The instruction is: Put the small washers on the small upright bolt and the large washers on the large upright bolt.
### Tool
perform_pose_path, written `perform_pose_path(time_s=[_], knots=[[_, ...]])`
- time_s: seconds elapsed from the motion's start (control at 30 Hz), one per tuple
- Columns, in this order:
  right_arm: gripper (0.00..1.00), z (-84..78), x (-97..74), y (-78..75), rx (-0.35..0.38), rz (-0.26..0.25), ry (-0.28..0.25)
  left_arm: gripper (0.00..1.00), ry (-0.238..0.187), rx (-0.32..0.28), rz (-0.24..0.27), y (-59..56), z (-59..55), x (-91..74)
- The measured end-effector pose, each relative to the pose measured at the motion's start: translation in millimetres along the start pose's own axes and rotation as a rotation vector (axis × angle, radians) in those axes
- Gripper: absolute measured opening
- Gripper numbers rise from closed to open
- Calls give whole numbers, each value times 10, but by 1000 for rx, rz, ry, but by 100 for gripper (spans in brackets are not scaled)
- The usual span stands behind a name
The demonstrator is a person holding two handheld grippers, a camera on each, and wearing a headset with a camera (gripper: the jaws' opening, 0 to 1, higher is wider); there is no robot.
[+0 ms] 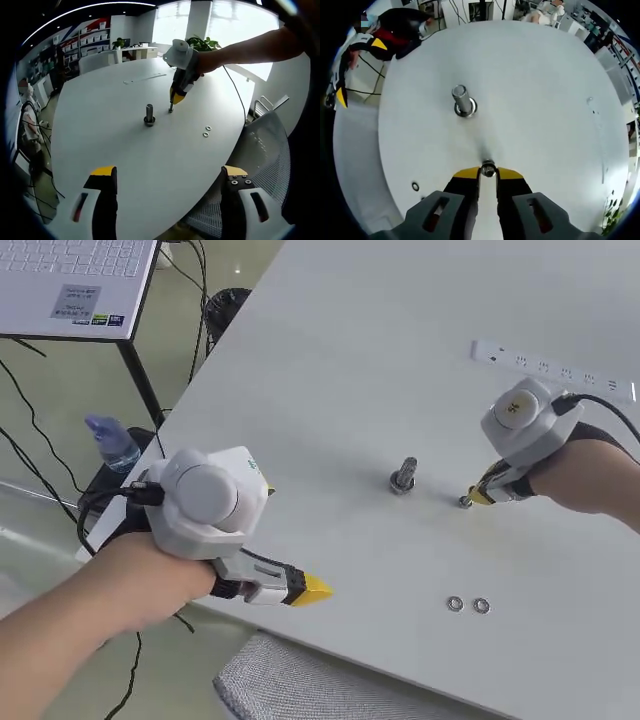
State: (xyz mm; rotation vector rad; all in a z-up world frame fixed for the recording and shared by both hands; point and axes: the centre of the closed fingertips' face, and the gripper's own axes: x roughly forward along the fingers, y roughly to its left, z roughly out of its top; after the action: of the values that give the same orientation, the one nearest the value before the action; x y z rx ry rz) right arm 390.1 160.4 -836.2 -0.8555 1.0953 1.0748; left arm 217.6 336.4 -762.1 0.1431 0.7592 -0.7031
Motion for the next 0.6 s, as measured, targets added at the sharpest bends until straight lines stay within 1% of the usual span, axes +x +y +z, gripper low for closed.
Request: perform_pose_path(time_s=[0.1,0.17,0.2,0.33,0.47,0.6], knots=[[13,4,21,-6,-3,3,5,85,-2,-4,1,7,-2,9],[13,6,56,-40,-4,5,5,86,-8,-6,9,25,5,7],[13,-9,66,-34,-2,6,11,86,-10,-11,8,28,5,7],[13,-13,116,-24,-5,6,8,86,-4,-11,10,43,-15,4],[13,-16,144,-16,-6,6,8,85,-7,-18,14,47,-19,-12],[13,-24,164,-5,-8,9,12,85,-1,-24,12,60,-55,-20]])
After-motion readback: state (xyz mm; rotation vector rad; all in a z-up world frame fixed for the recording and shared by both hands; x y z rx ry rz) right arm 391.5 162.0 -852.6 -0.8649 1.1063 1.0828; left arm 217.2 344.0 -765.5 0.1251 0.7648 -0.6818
